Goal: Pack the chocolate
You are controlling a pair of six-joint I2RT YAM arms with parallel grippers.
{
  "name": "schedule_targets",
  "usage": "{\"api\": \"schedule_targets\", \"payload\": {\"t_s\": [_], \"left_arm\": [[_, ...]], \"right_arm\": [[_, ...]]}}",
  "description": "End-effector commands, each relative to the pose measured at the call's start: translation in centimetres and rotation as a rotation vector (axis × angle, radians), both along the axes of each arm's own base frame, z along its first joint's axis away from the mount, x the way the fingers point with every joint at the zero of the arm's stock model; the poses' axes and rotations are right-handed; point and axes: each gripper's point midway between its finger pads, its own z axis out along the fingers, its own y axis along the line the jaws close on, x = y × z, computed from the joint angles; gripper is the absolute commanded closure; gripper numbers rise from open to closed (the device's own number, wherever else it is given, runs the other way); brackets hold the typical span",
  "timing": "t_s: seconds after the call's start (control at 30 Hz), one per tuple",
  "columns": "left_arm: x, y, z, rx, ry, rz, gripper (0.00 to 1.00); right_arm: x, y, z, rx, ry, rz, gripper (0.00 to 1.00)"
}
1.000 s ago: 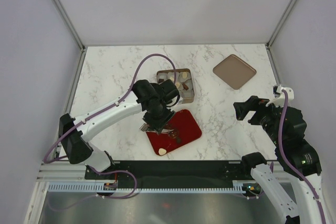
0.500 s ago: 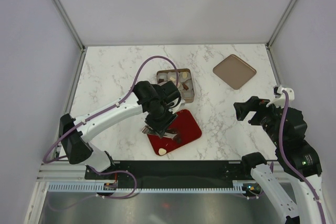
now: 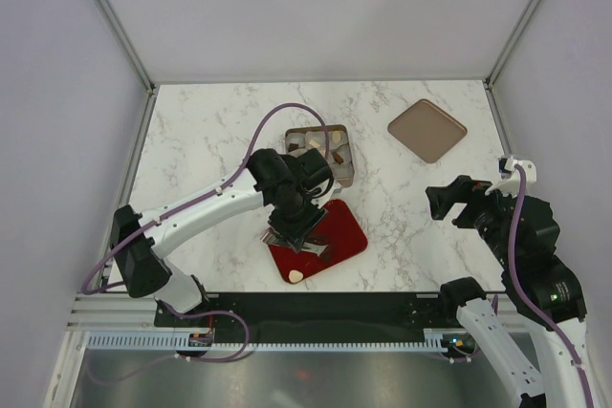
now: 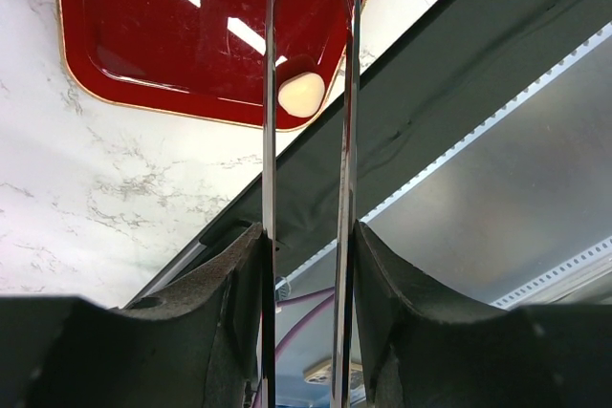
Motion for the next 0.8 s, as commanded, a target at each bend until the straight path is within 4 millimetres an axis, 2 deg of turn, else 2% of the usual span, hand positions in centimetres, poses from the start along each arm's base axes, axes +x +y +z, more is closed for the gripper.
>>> {"api": "schedule_targets", "payload": {"t_s": [0.0,0.4,0.6,0.77], "left_arm": [[-0.6,-0.9,-0.1,-0.025,0.031,-0.001,0.53],[-1.3,-0.1,-2.1,0.044,0.06,0.012,0.53],[-0.7,0.0,-2.3,0.066,0.036,0.017,0.54],[-0.1,0.6,-1.7,0.099,-0.003,0.028,0.6]], "right_arm": [[0.1,-0.3,0.7,-0.009,-0.031,-0.013,0.05],[0.0,-0.4,0.6,-0.009,-0.031,-0.018,0.06],[-0.1,-0.2,0.4,-0.003,-0.029,-0.005,0.05],[0.0,-0.4,0.7,-0.005,-0.033,-0.014,0.05]]}}
